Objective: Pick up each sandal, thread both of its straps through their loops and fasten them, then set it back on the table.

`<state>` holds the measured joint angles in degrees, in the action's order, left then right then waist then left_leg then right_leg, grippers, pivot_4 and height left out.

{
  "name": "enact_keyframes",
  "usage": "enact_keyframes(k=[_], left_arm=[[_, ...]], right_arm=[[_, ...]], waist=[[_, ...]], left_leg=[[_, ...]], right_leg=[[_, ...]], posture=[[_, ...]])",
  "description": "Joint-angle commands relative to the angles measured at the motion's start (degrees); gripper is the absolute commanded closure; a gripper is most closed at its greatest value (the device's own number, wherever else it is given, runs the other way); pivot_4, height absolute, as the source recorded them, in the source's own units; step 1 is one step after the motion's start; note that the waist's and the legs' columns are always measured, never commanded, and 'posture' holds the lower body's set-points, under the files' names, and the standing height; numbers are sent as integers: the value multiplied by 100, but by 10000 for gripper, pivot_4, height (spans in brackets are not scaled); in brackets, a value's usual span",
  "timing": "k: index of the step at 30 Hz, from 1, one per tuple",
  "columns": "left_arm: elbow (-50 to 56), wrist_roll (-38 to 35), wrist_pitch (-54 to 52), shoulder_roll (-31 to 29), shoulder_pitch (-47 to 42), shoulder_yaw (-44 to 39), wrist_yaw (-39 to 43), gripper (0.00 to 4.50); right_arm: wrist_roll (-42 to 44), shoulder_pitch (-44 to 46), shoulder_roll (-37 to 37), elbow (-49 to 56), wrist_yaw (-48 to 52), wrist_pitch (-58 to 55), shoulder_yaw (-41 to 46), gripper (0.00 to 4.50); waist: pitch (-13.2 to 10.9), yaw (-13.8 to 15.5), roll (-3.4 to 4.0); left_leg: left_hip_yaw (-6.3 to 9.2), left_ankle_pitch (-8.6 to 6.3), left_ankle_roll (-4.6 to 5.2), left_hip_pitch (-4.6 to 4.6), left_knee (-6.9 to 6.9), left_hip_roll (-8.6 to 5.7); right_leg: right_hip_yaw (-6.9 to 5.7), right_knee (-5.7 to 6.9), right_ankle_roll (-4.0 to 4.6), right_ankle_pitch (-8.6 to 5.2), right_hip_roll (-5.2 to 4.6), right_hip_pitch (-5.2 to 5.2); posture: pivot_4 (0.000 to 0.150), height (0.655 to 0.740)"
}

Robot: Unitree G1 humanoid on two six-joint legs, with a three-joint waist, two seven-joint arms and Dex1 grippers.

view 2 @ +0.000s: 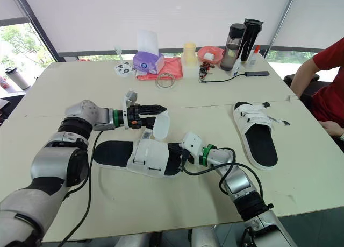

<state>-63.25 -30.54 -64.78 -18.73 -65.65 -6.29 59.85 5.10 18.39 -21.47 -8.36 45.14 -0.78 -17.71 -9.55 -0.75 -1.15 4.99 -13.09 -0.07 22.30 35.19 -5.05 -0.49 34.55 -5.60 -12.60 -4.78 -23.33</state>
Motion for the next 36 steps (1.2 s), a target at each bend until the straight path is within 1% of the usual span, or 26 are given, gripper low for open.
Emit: enact_keyframes(k=[1,5,8,14,15,17,18,19,20,21,23,24,25,26,27,30,32,34,36], left_arm=[[-333,143,421,100,-299,-184,96,519],[-696,204,898,315,-464,-475,-118,519],[-887,193,1180,397,-495,-773,-430,519],[-1017,302,1416,530,-468,-1036,-638,519],[-1020,315,1442,545,-465,-1060,-665,2900],[-1017,328,1467,562,-462,-1095,-608,9428],[-1014,331,1474,566,-466,-1111,-593,14656],[-1003,340,1486,564,-471,-1120,-557,18535],[-995,345,1484,549,-485,-1150,-538,24222],[-979,359,1499,527,-499,-1168,-498,27233],[-939,390,1533,484,-527,-1174,-410,36031],[-880,448,1597,469,-533,-1107,-293,41411],[-818,514,1686,454,-533,-1033,-179,44715],[-744,597,1808,444,-524,-948,-68,44715],[-516,797,2155,449,-446,-706,139,44715],[433,1300,3129,462,-45,15,644,44715],[1310,1583,3727,391,426,519,990,44715],[2286,1721,4243,299,972,842,1174,44715],[3105,1962,5043,134,1537,1164,1287,44715]], right_arm=[[-349,-235,-91,-411,-121,-339,-112,45000],[-343,-277,-92,-357,-170,-365,-102,45000],[-337,-301,-90,-331,-206,-377,-101,45000],[-333,-329,-85,-298,-244,-391,-114,45000],[-333,-330,-85,-295,-246,-393,-114,45000],[-333,-329,-88,-294,-252,-393,-113,45000],[-331,-329,-89,-293,-256,-397,-112,45000],[-331,-330,-91,-290,-258,-399,-113,45000],[-332,-332,-93,-289,-258,-402,-117,45000],[-332,-333,-95,-287,-255,-403,-122,45000],[-332,-335,-92,-287,-249,-402,-129,45000],[-332,-335,-91,-288,-245,-400,-134,45000],[-332,-328,-85,-294,-244,-400,-138,45000],[-332,-322,-82,-299,-242,-399,-141,45000],[-330,-318,-80,-303,-241,-399,-141,45000],[-333,-326,-84,-308,-237,-387,-144,45000],[-335,-341,-88,-312,-231,-376,-149,45000],[-334,-363,-101,-310,-219,-363,-151,45000],[-336,-372,-106,-313,-211,-352,-154,45000]], waist=[[0,-5,0],[0,-1,-1],[-1,-2,-1],[-1,0,-2],[-1,0,-2],[-1,-1,-1],[-1,-2,-1],[-1,-3,-2],[-1,-3,-1],[-1,-2,-1],[-1,-4,-1],[-1,-3,-1],[-1,-3,-1],[-1,-3,-1],[-1,-2,-1],[-1,2,-1],[1,-8,1],[1,-7,2],[2,-14,4]], left_leg=[[-1,0,0,0,0,0],[0,0,0,2,-1,0],[-1,0,0,2,0,0],[-1,0,1,2,1,-1],[-1,0,1,2,1,-1],[-1,0,1,2,2,-1],[-1,0,1,2,2,-1],[-1,0,1,2,2,-1],[-1,0,1,2,2,-1],[-1,0,1,2,2,-1],[-1,0,1,2,2,-1],[-1,1,1,2,2,-1],[-1,1,1,2,2,-1],[-1,1,1,2,2,-1],[-2,1,1,1,2,-1],[-2,0,0,2,2,0],[-3,0,0,2,1,0],[-5,0,0,2,-2,0],[-5,0,0,2,-4,1]], right_leg=[[0,0,0,0,0,0],[-1,0,-2,1,0,-1],[-1,0,-4,1,-1,-1],[-2,1,-6,1,-1,0],[-2,1,-6,2,0,0],[-2,1,-6,2,1,0],[-2,1,-7,2,1,0],[-2,1,-7,2,2,0],[-3,1,-7,2,2,0],[-3,1,-7,2,2,0],[-3,1,-7,3,3,0],[-3,1,-7,3,3,0],[-3,2,-8,3,3,0],[-4,2,-7,3,3,0],[-4,2,-7,3,3,0],[-1,1,-2,6,0,1],[0,1,14,15,-2,1],[3,0,19,17,-4,-1],[5,-1,21,16,-6,-2]], posture=[[1500,7400],[1500,7400],[1500,7400],[1500,7400],[1500,7400],[1500,7400],[1500,7400],[1500,7400],[1500,7400],[1500,7400],[1500,7400],[1500,7400],[1500,7400],[1500,7400],[1500,7400],[1500,7400],[1500,7400],[1500,7400],[1500,7400]])
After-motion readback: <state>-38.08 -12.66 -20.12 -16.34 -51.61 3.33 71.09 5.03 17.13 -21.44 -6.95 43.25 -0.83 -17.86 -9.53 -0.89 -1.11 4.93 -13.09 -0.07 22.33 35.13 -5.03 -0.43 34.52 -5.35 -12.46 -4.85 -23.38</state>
